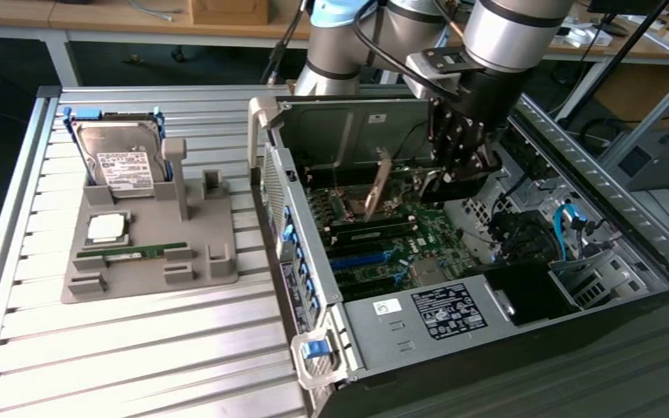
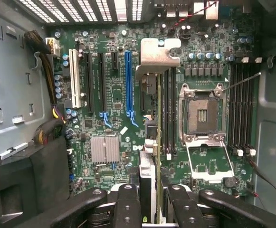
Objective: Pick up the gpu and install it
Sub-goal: 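Insert the gpu into the slot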
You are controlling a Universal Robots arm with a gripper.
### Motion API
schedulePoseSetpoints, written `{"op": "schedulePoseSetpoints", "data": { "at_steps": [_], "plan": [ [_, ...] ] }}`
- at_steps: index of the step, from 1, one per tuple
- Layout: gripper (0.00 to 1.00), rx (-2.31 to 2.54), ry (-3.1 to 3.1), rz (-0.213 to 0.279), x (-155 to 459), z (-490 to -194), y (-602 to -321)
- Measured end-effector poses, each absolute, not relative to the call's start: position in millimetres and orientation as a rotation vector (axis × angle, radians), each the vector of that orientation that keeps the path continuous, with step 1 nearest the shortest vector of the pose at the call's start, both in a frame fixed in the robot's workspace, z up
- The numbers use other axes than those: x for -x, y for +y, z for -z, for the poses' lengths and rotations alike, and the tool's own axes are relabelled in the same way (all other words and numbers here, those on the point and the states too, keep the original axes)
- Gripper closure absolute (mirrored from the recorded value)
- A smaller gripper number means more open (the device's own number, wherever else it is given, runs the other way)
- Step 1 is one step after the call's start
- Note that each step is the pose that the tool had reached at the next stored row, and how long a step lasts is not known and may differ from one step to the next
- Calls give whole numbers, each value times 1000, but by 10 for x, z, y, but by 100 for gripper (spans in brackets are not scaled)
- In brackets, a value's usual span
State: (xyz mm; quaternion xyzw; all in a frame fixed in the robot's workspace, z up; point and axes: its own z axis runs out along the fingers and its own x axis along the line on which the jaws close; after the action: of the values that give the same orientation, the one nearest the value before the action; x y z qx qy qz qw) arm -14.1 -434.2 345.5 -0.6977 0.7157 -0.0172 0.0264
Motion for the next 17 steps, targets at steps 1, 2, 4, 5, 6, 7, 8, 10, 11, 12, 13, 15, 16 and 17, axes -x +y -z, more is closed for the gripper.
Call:
{"op": "schedulePoseSetpoints", "data": {
  "at_steps": [1,2,4,5,6,7,8,10,11,12,13,15,16,17],
  "plan": [
    [73,2156,2211,53,159,-3453,-4344],
    [73,2156,2211,53,172,-3451,-4346],
    [73,2156,2211,53,193,-3448,-4349],
    [73,2156,2211,53,204,-3444,-4351],
    [73,2156,2212,53,213,-3441,-4353],
    [73,2156,2212,53,220,-3438,-4354],
    [73,2156,2212,53,228,-3435,-4355],
    [73,2156,2212,53,244,-3429,-4358],
    [73,2156,2211,53,254,-3425,-4360],
    [73,2156,2211,53,265,-3421,-4362],
    [73,2156,2211,53,275,-3418,-4364],
    [73,2156,2211,53,291,-3411,-4368],
    [73,2156,2211,53,298,-3407,-4370],
    [73,2156,2212,53,303,-3403,-4371]
  ]
}}
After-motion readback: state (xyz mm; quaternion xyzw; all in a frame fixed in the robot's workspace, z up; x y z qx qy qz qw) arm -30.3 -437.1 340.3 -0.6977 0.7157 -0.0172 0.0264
